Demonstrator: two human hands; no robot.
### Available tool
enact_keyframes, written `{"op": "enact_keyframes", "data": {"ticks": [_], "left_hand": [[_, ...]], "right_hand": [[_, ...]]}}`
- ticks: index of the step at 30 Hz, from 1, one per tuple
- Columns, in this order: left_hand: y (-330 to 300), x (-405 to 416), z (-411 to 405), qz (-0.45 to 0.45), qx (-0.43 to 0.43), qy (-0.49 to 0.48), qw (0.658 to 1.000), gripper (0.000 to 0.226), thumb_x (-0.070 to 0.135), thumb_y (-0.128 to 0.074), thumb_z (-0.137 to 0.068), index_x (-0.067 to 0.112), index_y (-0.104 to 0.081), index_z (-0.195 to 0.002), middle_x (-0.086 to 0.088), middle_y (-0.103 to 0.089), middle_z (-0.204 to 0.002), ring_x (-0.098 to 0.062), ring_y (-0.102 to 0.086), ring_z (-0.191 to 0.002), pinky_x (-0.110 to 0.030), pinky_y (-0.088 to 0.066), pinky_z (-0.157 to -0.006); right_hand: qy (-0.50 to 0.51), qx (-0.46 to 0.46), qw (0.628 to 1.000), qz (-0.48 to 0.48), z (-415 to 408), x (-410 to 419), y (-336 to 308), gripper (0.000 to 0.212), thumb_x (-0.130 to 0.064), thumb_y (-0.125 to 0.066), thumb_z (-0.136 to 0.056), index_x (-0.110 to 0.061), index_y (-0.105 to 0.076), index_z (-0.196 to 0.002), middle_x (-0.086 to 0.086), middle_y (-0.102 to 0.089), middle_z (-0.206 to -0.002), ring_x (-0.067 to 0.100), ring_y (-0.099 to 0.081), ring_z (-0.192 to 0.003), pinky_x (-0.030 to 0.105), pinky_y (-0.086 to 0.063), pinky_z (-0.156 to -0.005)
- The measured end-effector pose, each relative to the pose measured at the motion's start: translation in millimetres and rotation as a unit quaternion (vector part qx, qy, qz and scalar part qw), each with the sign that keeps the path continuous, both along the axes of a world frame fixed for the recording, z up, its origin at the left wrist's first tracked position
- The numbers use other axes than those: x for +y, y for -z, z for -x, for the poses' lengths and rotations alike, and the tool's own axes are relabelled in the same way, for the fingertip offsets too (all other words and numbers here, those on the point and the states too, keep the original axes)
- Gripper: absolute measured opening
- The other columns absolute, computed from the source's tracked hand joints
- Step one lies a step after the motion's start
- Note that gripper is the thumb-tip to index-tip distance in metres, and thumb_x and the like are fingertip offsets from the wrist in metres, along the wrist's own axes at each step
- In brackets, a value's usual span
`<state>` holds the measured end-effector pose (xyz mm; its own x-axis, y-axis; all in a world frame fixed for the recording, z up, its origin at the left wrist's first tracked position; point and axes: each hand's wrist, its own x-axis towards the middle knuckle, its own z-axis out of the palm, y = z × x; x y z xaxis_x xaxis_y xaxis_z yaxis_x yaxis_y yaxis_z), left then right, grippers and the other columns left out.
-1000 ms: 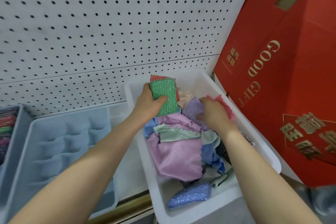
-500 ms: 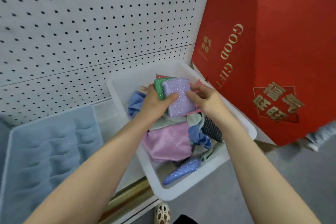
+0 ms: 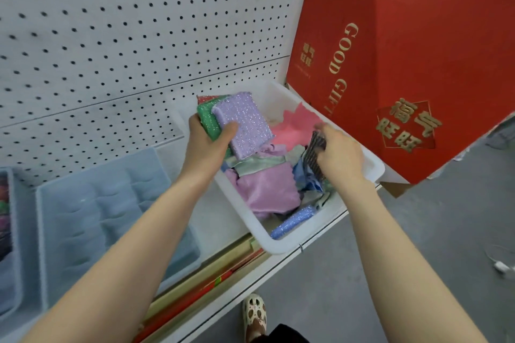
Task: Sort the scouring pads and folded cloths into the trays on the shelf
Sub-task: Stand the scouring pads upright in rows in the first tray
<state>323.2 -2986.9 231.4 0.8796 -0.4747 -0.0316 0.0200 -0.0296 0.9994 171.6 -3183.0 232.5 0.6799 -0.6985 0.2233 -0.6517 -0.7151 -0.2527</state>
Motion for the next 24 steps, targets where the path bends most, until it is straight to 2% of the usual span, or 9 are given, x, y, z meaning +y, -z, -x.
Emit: {"op": "enact_keyframes", "data": {"ticks": [4,6,8,10,12,15,19,22,24], "left_hand": [[-2,47,0,0.019,-0.001,-0.046,0.999,0.058,0.056,-0.071,-0.066,0.031,-0.045,-0.112,0.011,-0.066,-0.109,-0.009,-0.065,-0.101,-0.044,-0.051,-0.098],[-2,77,-1,0.032,-0.001,-0.068,0.997,0.059,0.057,-0.071,-0.064,0.033,-0.045,-0.112,0.012,-0.065,-0.11,-0.008,-0.064,-0.103,-0.043,-0.05,-0.098],[-2,111,0,0.042,-0.002,-0.09,0.995,0.055,0.052,-0.071,-0.068,0.033,-0.046,-0.112,0.011,-0.065,-0.112,-0.008,-0.064,-0.104,-0.04,-0.05,-0.099],[1,149,-2,0.047,-0.003,-0.116,0.992,0.05,0.048,-0.07,-0.073,0.032,-0.046,-0.114,0.013,-0.065,-0.111,-0.006,-0.063,-0.103,-0.037,-0.05,-0.099],[4,188,-4,0.046,-0.007,-0.149,0.988,0.044,0.043,-0.07,-0.079,0.033,-0.045,-0.115,0.016,-0.063,-0.11,-0.004,-0.062,-0.102,-0.035,-0.048,-0.1],[6,243,-8,0.047,-0.011,-0.212,0.976,0.041,0.032,-0.067,-0.09,0.028,-0.044,-0.123,0.018,-0.061,-0.111,-0.001,-0.059,-0.104,-0.029,-0.045,-0.098],[11,311,-15,0.02,-0.02,-0.304,0.952,0.055,0.041,-0.068,-0.085,0.022,-0.044,-0.131,0.007,-0.061,-0.121,-0.011,-0.059,-0.112,-0.035,-0.046,-0.101],[14,350,-17,-0.003,-0.021,-0.367,0.93,0.054,0.042,-0.063,-0.09,0.019,-0.043,-0.135,0.003,-0.06,-0.126,-0.013,-0.058,-0.114,-0.042,-0.046,-0.104],[15,371,-18,-0.006,-0.007,-0.413,0.911,0.056,0.044,-0.06,-0.09,0.018,-0.04,-0.135,0.001,-0.059,-0.125,-0.017,-0.058,-0.115,-0.045,-0.046,-0.103]], "right_hand": [[-0.021,-0.18,0.982,-0.046,-11,47,-25,0.047,-0.007,-0.053,-0.088,-0.026,-0.052,-0.13,0.006,-0.061,-0.118,0.027,-0.058,-0.105,0.035,-0.044,-0.08],[-0.051,-0.245,0.962,-0.108,-23,78,-29,0.032,-0.01,-0.058,-0.086,-0.024,-0.056,-0.115,-0.003,-0.064,-0.109,0.019,-0.061,-0.094,0.032,-0.047,-0.078],[-0.061,-0.285,0.936,-0.197,-37,110,-26,0.023,-0.014,-0.067,-0.084,-0.02,-0.055,-0.102,-0.007,-0.062,-0.097,0.011,-0.057,-0.079,0.023,-0.044,-0.07],[-0.074,-0.32,0.905,-0.269,-51,143,-20,0.025,-0.014,-0.074,-0.079,-0.019,-0.053,-0.09,-0.004,-0.058,-0.088,0.005,-0.05,-0.071,0.019,-0.038,-0.064],[-0.096,-0.346,0.874,-0.327,-65,174,-15,0.03,-0.009,-0.077,-0.076,-0.022,-0.05,-0.082,-0.006,-0.055,-0.079,-0.001,-0.048,-0.064,0.021,-0.037,-0.063],[-0.139,-0.333,0.842,-0.4,-85,216,-5,0.031,-0.008,-0.077,-0.079,-0.028,-0.055,-0.087,-0.004,-0.06,-0.078,0.005,-0.055,-0.067,0.023,-0.043,-0.066],[-0.214,-0.27,0.828,-0.442,-119,271,11,0.024,-0.014,-0.072,-0.085,-0.025,-0.065,-0.105,0.006,-0.068,-0.088,0.017,-0.063,-0.076,0.028,-0.053,-0.066],[-0.252,-0.218,0.817,-0.47,-150,306,14,0.019,-0.013,-0.07,-0.087,-0.018,-0.063,-0.104,0.006,-0.067,-0.092,0.022,-0.065,-0.079,0.03,-0.057,-0.068],[-0.3,-0.188,0.809,-0.47,-170,327,12,0.016,-0.014,-0.069,-0.087,-0.021,-0.061,-0.098,0.006,-0.07,-0.093,0.021,-0.067,-0.078,0.033,-0.058,-0.07]]}}
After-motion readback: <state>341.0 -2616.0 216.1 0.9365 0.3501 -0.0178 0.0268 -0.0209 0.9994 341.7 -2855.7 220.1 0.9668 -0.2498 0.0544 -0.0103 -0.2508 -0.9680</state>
